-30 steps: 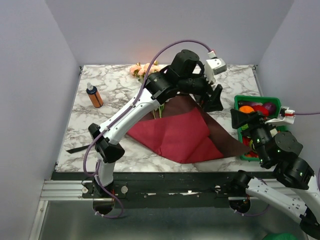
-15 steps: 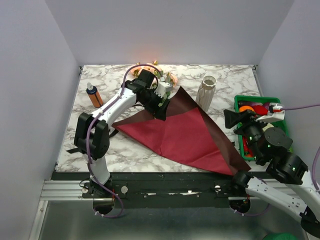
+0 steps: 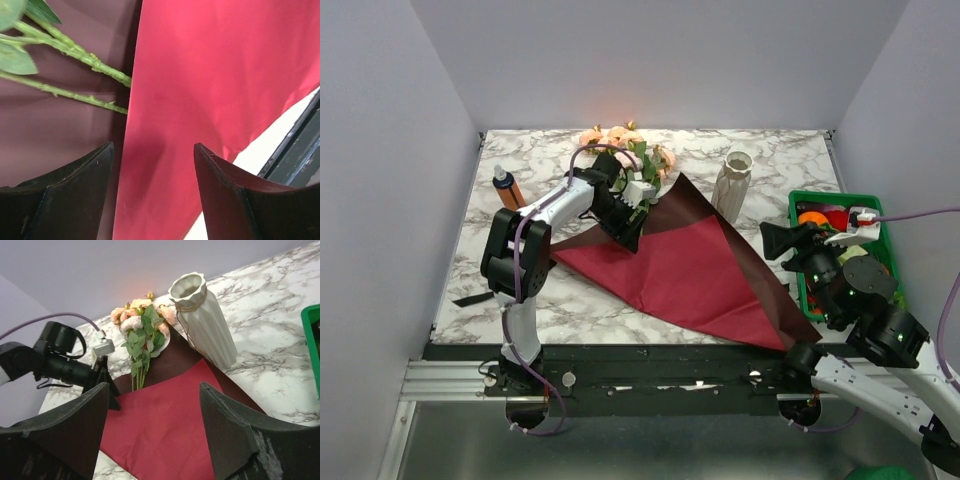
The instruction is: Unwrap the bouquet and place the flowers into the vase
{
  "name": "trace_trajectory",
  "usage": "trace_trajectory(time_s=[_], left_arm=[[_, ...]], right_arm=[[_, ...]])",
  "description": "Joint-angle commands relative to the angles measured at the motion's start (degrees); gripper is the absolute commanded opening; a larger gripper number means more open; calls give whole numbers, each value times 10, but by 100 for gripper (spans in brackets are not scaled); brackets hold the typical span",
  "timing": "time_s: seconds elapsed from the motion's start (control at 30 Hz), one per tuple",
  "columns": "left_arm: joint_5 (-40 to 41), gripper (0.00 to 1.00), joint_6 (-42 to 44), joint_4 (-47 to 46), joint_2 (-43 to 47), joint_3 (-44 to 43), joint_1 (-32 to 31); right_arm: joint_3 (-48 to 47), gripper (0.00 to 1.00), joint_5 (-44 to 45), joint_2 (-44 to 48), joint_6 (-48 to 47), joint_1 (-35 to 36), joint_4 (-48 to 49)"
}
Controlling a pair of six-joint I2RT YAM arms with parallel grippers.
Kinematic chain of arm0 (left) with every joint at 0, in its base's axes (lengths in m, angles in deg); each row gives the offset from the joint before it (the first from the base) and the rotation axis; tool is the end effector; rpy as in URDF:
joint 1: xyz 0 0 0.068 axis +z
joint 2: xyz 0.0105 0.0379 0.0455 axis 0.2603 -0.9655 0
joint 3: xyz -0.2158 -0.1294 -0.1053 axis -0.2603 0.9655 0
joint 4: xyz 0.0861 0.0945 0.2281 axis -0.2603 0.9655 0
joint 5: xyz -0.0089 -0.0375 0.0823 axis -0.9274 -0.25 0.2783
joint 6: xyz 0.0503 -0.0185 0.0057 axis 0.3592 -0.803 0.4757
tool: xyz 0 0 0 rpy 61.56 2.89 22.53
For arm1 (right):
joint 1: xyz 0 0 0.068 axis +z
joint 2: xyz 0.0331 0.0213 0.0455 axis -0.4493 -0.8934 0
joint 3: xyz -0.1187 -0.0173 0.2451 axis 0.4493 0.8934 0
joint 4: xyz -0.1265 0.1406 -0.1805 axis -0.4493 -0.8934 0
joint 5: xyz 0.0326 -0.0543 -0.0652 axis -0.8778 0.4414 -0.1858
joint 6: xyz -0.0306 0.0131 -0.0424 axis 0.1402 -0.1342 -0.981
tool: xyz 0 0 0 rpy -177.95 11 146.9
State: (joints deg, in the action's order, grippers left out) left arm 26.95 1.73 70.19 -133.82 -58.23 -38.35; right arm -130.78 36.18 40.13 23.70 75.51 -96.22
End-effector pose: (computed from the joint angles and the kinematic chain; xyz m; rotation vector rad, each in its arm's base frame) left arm 0.3520 -0.1726 0.2149 1.0637 2.5305 -0.8448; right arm 0.0766 0.0532 0.3798 0.2558 1.6350 0.4852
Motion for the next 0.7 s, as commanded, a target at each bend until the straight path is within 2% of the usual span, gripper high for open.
trace_trajectory(time_s=[0.0, 0.2, 0.23, 0.27, 0.33, 0.37, 0.57, 0.67], left_arm=[[7, 74, 24, -4, -25, 4, -1], [8, 72, 24, -12, -32, 1, 0], [0, 69, 28, -6, -34, -2, 0], [-6, 55, 32, -2, -35, -4, 0], [-17, 40, 44, 15, -33, -3, 0], [-33, 29, 60, 24, -31, -4, 0], [-39, 8, 98, 64, -10, 1, 1], [-42, 7, 107, 63, 17, 8, 1]], right_arm=[[7, 80, -15, -3, 3, 4, 21], [14, 80, -25, -7, 6, 4, 34], [14, 80, -25, -8, 7, 5, 34], [13, 80, -25, -8, 7, 4, 34], [10, 80, -24, -10, 6, 5, 34], [10, 80, -22, -10, 6, 5, 34], [10, 80, -25, -13, 9, 5, 37], [13, 80, -33, -16, 10, 4, 43]])
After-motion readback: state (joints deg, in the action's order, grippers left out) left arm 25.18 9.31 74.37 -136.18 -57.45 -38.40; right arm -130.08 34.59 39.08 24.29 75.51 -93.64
